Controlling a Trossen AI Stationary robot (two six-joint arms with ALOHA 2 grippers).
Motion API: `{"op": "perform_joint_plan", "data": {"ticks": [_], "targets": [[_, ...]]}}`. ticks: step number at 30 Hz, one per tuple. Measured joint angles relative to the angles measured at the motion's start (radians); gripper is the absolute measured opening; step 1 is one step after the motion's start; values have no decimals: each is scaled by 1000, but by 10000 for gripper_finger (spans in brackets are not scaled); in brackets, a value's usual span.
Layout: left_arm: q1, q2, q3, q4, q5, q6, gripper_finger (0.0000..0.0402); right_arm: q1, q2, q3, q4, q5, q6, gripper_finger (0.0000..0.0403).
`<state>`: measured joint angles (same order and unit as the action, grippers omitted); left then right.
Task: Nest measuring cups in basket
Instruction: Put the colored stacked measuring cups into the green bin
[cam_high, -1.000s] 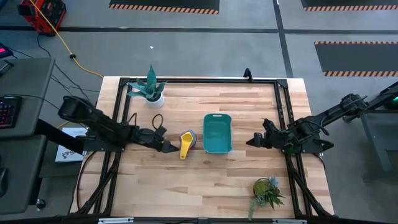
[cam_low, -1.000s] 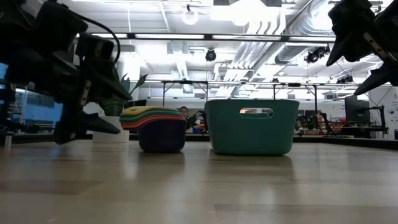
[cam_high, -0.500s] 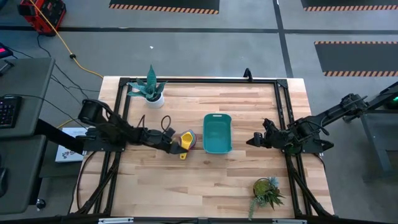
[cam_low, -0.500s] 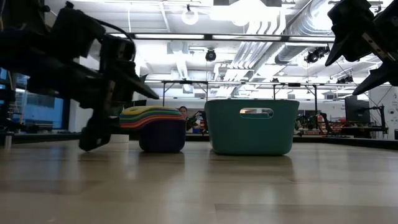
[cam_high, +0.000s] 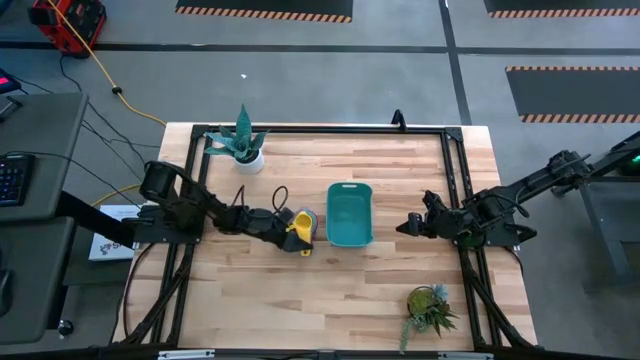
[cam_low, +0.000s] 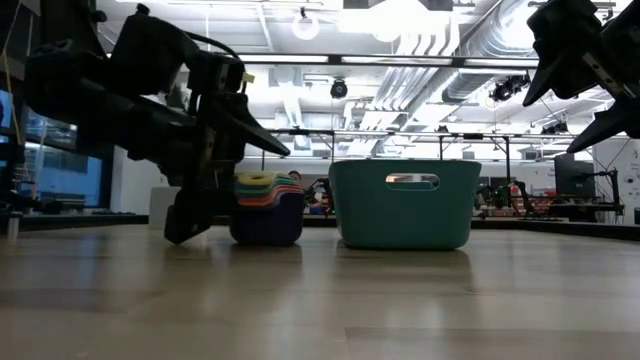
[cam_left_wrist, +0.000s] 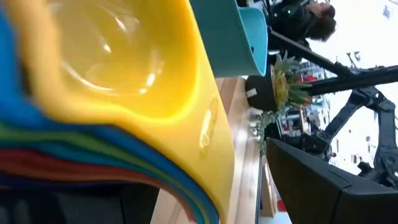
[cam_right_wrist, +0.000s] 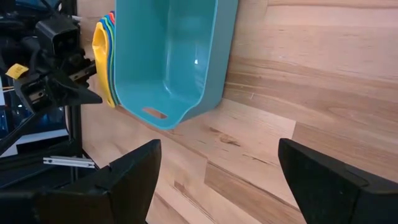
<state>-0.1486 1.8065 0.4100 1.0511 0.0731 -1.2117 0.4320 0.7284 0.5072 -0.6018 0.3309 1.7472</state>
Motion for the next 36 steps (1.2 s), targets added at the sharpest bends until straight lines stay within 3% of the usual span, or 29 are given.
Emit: {"op": "perform_joint_plan", "data": {"ticks": [11,18,23,27,34,36], "targets": [[8,47,43,6,-14,-124,269,0,0,0,0,-1,7,315],[8,47,42,1,-134,-252,269,0,0,0,0,-2,34,315],[7,48,42,0,-160,-249,262,0,0,0,0,-7,33,315],[7,48,42,-1,-159,-230,228,0,0,0,0,-8,28,315],[9,50,41,-2,-161,-197,89,0,0,0,0,-9,28,315],[10,50,41,-1,-162,-179,79,0,0,0,0,-8,28,315]]}}
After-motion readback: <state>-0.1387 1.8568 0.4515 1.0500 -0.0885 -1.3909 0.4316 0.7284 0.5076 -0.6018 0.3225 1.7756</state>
